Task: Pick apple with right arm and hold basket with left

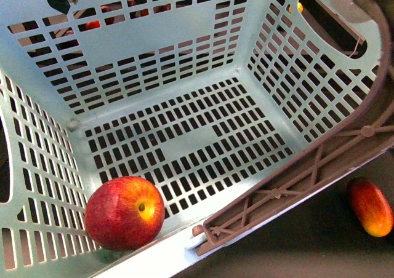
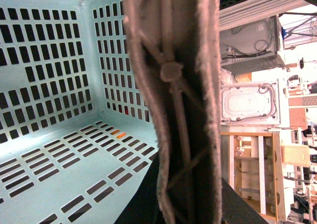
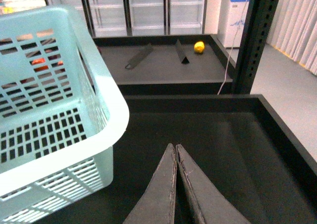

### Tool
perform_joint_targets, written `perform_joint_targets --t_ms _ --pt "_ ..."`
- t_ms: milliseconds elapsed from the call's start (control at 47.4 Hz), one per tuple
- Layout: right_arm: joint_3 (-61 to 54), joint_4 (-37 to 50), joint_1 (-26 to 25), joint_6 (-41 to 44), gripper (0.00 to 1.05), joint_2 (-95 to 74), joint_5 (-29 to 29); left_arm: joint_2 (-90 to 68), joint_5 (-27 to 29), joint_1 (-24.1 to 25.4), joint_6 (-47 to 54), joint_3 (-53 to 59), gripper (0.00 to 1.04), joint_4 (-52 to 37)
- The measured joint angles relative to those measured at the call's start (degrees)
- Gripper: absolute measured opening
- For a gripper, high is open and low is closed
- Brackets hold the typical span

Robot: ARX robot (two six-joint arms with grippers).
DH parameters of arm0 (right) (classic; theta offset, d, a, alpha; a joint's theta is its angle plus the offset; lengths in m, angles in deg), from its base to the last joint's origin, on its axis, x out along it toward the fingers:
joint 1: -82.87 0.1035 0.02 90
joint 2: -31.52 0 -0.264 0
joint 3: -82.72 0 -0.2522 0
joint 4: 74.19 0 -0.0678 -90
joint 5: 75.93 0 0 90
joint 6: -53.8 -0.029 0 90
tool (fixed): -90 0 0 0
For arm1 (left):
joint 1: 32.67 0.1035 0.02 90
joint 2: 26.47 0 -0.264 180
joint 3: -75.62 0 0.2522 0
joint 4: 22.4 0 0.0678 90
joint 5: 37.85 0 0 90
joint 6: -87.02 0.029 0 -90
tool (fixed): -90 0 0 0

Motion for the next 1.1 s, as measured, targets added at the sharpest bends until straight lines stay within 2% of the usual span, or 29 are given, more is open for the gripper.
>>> perform_joint_targets --t_ms 591,696,865,886,992,1097 --pt "0.00 -11.04 0.00 0.00 0.02 10.99 0.00 0.00 0.02 0.00 0.00 0.00 0.07 0.00" --pt "0.02 -20.46 0.00 0.02 0.02 19.17 0.04 0.00 -0.04 0.00 0.02 0.00 0.07 0.00" --pt "0.02 -21.09 0.00 0.02 0.02 20.68 0.07 0.00 0.02 -0.02 0.07 0.00 0.07 0.00" --pt "0.02 -21.11 0.00 0.09 0.03 20.74 0.07 0.00 -0.02 0.00 0.00 0.00 0.07 0.00" --pt "0.02 -21.14 0.00 0.07 0.26 20.79 0.07 0.00 0.07 0.00 0.02 0.00 0.07 0.00" --pt "0.02 -21.14 0.00 0.07 0.43 20.81 0.07 0.00 0.02 0.00 -0.04 0.00 0.07 0.00"
